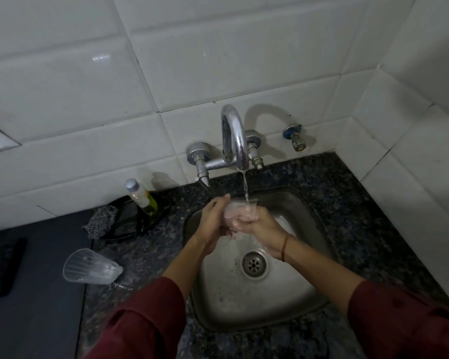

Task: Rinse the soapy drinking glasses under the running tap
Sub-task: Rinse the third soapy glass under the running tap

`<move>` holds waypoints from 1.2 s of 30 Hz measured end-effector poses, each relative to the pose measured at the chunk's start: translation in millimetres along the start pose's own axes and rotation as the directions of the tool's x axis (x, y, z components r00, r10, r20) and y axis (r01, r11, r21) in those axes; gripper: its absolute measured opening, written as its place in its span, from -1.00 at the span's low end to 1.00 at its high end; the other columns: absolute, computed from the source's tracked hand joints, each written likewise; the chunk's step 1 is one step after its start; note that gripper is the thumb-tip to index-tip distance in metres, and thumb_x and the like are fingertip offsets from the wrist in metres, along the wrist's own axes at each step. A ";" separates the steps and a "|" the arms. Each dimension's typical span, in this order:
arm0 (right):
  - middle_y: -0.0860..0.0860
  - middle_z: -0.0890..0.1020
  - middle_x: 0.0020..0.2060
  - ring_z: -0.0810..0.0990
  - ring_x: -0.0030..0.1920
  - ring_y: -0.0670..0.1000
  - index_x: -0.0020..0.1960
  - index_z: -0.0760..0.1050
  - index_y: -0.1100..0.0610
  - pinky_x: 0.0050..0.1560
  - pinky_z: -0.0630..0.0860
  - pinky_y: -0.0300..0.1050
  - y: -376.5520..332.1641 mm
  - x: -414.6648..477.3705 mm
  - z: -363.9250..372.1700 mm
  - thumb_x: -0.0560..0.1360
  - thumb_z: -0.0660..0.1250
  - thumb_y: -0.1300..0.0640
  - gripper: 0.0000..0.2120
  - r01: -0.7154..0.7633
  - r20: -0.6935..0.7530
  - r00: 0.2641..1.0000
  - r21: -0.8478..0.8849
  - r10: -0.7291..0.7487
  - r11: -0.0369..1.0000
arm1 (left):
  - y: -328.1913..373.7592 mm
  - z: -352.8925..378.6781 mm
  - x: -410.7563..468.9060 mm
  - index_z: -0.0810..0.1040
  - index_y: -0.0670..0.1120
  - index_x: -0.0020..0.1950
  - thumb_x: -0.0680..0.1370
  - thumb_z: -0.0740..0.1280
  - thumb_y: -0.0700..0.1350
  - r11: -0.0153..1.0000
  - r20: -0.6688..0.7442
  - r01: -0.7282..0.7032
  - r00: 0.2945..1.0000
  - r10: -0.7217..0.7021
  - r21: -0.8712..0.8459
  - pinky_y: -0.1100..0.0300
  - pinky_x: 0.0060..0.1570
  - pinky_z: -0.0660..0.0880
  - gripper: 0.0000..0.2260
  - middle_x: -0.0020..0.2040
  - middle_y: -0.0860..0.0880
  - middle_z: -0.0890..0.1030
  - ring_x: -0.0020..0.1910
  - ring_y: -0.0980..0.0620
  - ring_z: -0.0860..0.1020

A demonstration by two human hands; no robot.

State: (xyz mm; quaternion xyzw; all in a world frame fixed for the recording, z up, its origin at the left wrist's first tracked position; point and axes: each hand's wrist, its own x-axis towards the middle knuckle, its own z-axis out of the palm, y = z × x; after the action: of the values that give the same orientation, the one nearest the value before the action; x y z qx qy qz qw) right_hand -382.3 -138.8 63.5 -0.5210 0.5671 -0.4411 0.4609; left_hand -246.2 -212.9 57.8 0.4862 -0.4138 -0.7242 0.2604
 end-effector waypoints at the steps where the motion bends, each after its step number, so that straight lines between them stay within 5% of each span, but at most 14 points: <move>1: 0.07 0.68 0.13 0.63 0.14 -0.02 0.20 0.64 0.13 0.16 0.56 -0.17 5.9 -0.6 -1.1 0.52 0.39 0.33 -0.71 0.096 0.048 0.995 -0.196 -0.088 0.976 | 0.8 -2.2 0.6 0.58 -0.17 0.00 0.66 0.22 0.13 0.997 0.007 0.075 0.997 -0.076 0.036 0.28 -0.62 0.30 -0.63 -0.30 -0.13 0.55 -0.51 0.02 0.47; 4: -0.04 0.62 0.23 0.53 0.25 -0.04 0.28 0.60 -0.09 0.33 0.43 -0.10 14.1 -0.7 -7.2 0.54 0.40 0.11 -0.68 0.225 0.183 0.974 -0.733 -0.132 0.642 | 6.8 -8.2 -1.2 0.64 -0.17 0.03 0.65 0.17 0.16 0.964 0.099 0.252 0.961 -0.260 0.082 0.30 -0.64 0.28 -0.56 -0.33 -0.10 0.60 -0.54 0.04 0.47; 5: -0.02 0.63 0.24 0.53 0.26 0.00 0.28 0.60 -0.08 0.35 0.42 -0.05 14.9 -0.5 -4.9 0.55 0.39 0.12 -0.68 0.148 0.130 0.988 -0.697 -0.080 0.701 | 4.5 -8.5 0.1 0.64 -0.20 0.10 0.64 0.21 0.16 0.974 0.108 0.222 0.968 -0.226 0.050 0.27 -0.57 0.38 -0.55 -0.23 -0.12 0.65 -0.45 0.02 0.54; 7: 0.08 0.68 0.17 0.61 0.21 0.06 0.21 0.64 0.05 0.30 0.51 0.03 5.6 -0.3 3.2 0.54 0.37 0.29 -0.71 -0.057 0.024 0.998 -0.179 0.063 0.982 | -2.2 -4.3 1.6 0.62 -0.19 0.13 0.60 0.33 0.11 0.997 0.060 0.076 0.995 -0.074 -0.030 0.17 -0.40 0.53 -0.64 -0.05 -0.17 0.66 -0.26 -0.02 0.62; 8: 0.13 0.69 0.14 0.64 0.17 0.08 0.19 0.63 0.11 0.24 0.57 0.02 2.1 0.7 3.8 0.55 0.34 0.36 -0.71 -0.133 0.015 0.991 0.127 0.132 0.983 | -4.3 -3.3 1.7 0.60 -0.15 0.05 0.59 0.37 0.07 0.999 0.015 0.010 1.000 -0.009 -0.041 0.16 -0.39 0.54 -0.72 -0.07 -0.18 0.63 -0.25 -0.02 0.62; 9: 0.14 0.69 0.13 0.66 0.14 0.06 0.20 0.62 0.15 0.18 0.60 -0.06 1.5 0.8 3.4 0.55 0.32 0.39 -0.71 -0.147 0.046 0.989 0.177 0.141 0.973 | -4.4 -3.4 1.6 0.59 -0.11 -0.04 0.60 0.36 0.07 1.000 -0.008 -0.022 1.000 0.022 -0.007 0.18 -0.44 0.50 -0.76 -0.14 -0.16 0.60 -0.33 -0.01 0.59; 11: 0.04 0.67 0.20 0.63 0.17 -0.08 0.29 0.59 0.11 0.19 0.55 -0.21 5.8 0.2 0.0 0.56 0.34 0.31 -0.67 0.003 0.091 0.996 -0.152 0.011 0.988 | 1.0 -6.4 1.4 0.61 -0.10 -0.10 0.64 0.25 0.14 0.992 0.004 0.092 0.996 -0.093 0.092 0.29 -0.60 0.30 -0.65 -0.33 -0.11 0.56 -0.52 0.04 0.45; 14: -0.10 0.59 0.31 0.54 0.29 -0.11 0.36 0.52 -0.14 0.38 0.42 -0.07 19.4 2.1 -4.7 0.56 0.34 0.14 -0.60 0.201 0.214 0.974 -0.676 -0.073 0.709 | 10.2 -13.5 -1.5 0.65 -0.11 -0.09 0.64 0.19 0.19 0.943 0.082 0.317 0.942 -0.326 0.105 0.33 -0.64 0.27 -0.57 -0.37 -0.06 0.59 -0.58 0.06 0.42; 17: 0.06 0.69 0.16 0.63 0.20 0.05 0.23 0.63 0.11 0.27 0.51 0.00 12.3 2.0 2.3 0.53 0.35 0.35 -0.67 0.033 0.052 0.998 -0.265 -0.020 0.964 | 4.2 -7.0 -1.2 0.69 -0.09 -0.06 0.63 0.28 0.14 0.990 0.092 0.140 0.986 -0.140 0.006 0.19 -0.41 0.50 -0.65 -0.17 -0.11 0.68 -0.35 0.01 0.61; 19: 0.12 0.69 0.15 0.65 0.17 0.04 0.26 0.59 0.23 0.20 0.55 -0.10 5.0 0.7 3.3 0.53 0.33 0.43 -0.67 0.013 0.054 0.998 -0.048 -0.010 0.999 | 3.0 -4.9 0.1 0.61 -0.13 -0.04 0.63 0.28 0.13 0.997 0.004 0.050 0.999 -0.050 0.057 0.21 -0.50 0.40 -0.67 -0.25 -0.13 0.63 -0.44 0.00 0.55; 23: 0.01 0.58 0.34 0.51 0.35 -0.03 0.34 0.57 0.03 0.39 0.42 -0.11 15.2 -1.8 -1.6 0.53 0.39 0.25 -0.60 0.225 0.196 0.970 -0.520 -0.141 0.824 | 11.6 -11.7 2.9 0.61 -0.15 -0.01 0.64 0.18 0.17 0.951 0.063 0.258 0.960 -0.272 0.173 0.31 -0.64 0.23 -0.58 -0.35 -0.09 0.58 -0.55 0.03 0.43; 28: -0.12 0.74 -0.07 0.66 0.01 -0.16 0.13 0.62 0.17 -0.01 0.56 -0.30 6.1 1.8 2.7 0.53 0.28 0.47 -0.69 0.061 0.030 0.998 -0.122 -0.057 0.991 | 6.6 -1.8 2.2 0.56 -0.10 -0.06 0.61 0.33 0.08 0.993 0.007 -0.024 1.000 0.023 0.119 0.25 -0.57 0.37 -0.75 -0.27 -0.14 0.58 -0.47 0.00 0.53; 33: -0.09 0.55 0.32 0.45 0.30 -0.16 0.35 0.55 0.03 0.35 0.28 -0.28 12.5 0.6 -8.2 0.55 0.39 0.20 -0.62 0.234 0.215 0.968 -0.588 -0.130 0.774 | 13.6 -8.0 0.7 0.63 -0.10 -0.10 0.63 0.22 0.15 0.945 0.057 0.289 0.952 -0.300 0.152 0.31 -0.63 0.26 -0.63 -0.38 -0.06 0.59 -0.56 0.03 0.45; 36: 0.12 0.67 0.20 0.61 0.20 0.00 0.24 0.61 0.18 0.23 0.52 -0.09 4.5 2.2 -2.7 0.55 0.35 0.35 -0.72 -0.013 0.071 0.997 -0.042 0.016 0.999 | 5.6 -1.7 -0.7 0.65 0.00 -0.15 0.62 0.32 0.06 0.998 0.060 0.059 0.996 -0.060 0.018 0.16 -0.39 0.50 -0.77 -0.20 -0.08 0.63 -0.34 0.01 0.59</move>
State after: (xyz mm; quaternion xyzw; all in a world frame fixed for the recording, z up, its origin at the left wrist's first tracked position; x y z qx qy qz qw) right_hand -385.9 -140.6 59.4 -0.5417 0.5630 -0.4073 0.4730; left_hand -244.5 -215.8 62.6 0.4783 -0.4125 -0.7427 0.2224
